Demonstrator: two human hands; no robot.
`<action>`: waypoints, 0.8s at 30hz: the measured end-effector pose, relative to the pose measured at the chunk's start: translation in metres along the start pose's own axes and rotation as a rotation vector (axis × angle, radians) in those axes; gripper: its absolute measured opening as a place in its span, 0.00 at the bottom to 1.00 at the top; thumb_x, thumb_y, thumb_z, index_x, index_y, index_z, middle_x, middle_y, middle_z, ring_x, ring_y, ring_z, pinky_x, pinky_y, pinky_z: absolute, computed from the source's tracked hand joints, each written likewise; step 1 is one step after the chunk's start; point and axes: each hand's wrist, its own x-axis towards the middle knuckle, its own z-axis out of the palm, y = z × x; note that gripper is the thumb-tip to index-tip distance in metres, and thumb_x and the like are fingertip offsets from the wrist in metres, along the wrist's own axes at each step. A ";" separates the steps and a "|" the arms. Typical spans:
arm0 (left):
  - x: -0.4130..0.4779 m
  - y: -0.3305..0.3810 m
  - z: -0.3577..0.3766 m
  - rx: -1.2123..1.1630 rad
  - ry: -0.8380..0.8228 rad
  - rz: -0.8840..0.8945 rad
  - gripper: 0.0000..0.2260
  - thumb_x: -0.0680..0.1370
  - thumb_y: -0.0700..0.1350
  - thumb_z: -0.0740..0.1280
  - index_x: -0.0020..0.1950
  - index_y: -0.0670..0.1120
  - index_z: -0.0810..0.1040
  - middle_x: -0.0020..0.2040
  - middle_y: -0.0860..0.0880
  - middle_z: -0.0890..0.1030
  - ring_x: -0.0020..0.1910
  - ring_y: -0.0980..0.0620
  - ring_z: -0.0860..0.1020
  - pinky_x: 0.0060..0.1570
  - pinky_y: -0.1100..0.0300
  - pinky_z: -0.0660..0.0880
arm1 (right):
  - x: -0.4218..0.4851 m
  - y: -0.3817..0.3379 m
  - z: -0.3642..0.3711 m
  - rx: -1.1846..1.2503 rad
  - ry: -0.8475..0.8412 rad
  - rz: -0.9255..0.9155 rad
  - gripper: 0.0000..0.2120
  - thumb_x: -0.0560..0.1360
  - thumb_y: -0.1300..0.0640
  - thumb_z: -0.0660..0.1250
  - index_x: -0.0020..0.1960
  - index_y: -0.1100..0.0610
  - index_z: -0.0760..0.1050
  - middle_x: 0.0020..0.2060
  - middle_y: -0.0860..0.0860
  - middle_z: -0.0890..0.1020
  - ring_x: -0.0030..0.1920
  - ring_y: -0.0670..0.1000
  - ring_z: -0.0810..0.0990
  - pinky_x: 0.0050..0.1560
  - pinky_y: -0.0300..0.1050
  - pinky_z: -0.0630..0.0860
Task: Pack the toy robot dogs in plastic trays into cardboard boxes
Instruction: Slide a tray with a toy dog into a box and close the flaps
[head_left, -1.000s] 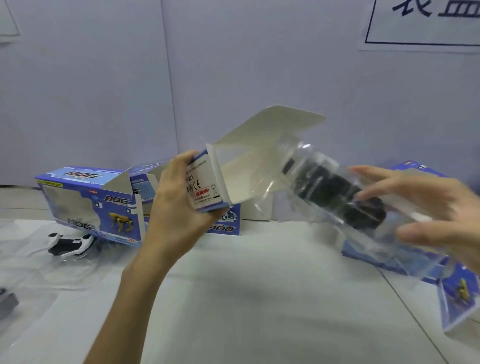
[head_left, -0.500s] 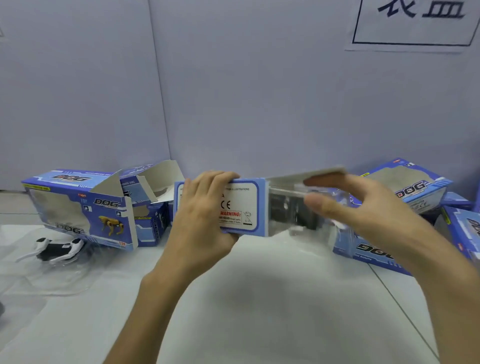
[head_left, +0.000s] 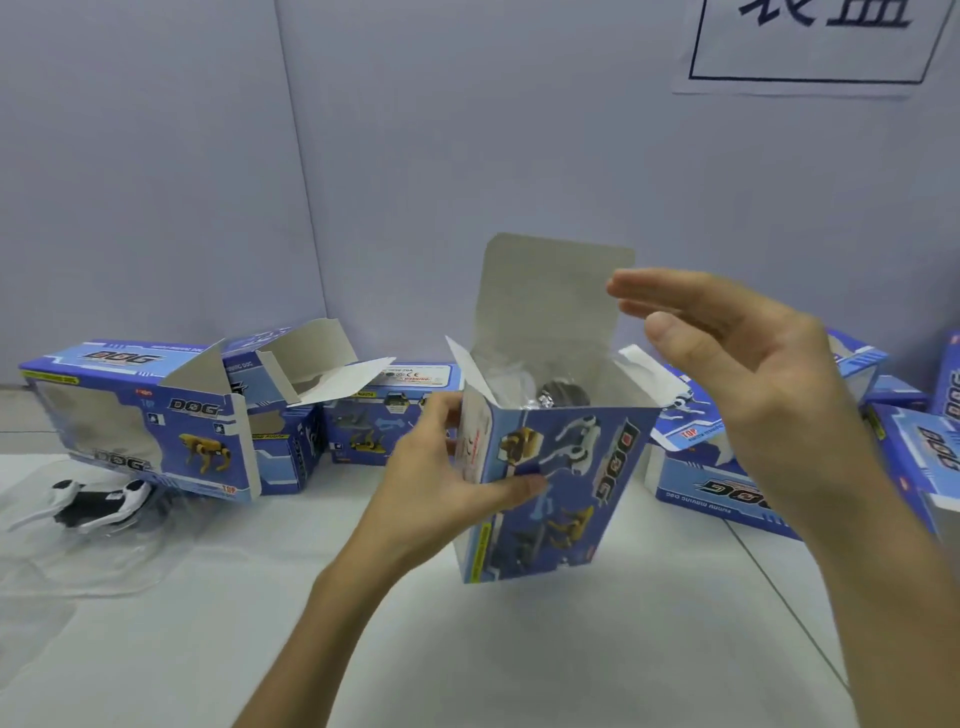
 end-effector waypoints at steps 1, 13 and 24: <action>-0.002 -0.006 0.007 -0.032 -0.072 -0.036 0.29 0.60 0.60 0.81 0.52 0.55 0.71 0.49 0.62 0.81 0.50 0.63 0.79 0.42 0.69 0.76 | 0.000 0.000 0.000 -0.018 0.007 -0.001 0.13 0.77 0.54 0.64 0.60 0.49 0.81 0.56 0.39 0.84 0.60 0.40 0.80 0.58 0.30 0.73; -0.009 -0.030 0.041 -0.037 -0.419 -0.231 0.36 0.58 0.66 0.78 0.60 0.59 0.66 0.51 0.72 0.77 0.52 0.74 0.74 0.42 0.70 0.77 | -0.006 0.029 0.012 -0.558 -0.540 0.410 0.17 0.80 0.55 0.63 0.60 0.34 0.80 0.62 0.28 0.76 0.63 0.32 0.73 0.65 0.39 0.73; -0.006 -0.031 0.036 -0.078 -0.373 -0.191 0.33 0.60 0.59 0.81 0.58 0.61 0.68 0.51 0.69 0.78 0.59 0.62 0.76 0.49 0.59 0.82 | -0.011 0.039 0.013 -0.467 -0.599 0.425 0.20 0.82 0.59 0.59 0.65 0.37 0.77 0.69 0.30 0.71 0.72 0.31 0.62 0.76 0.45 0.63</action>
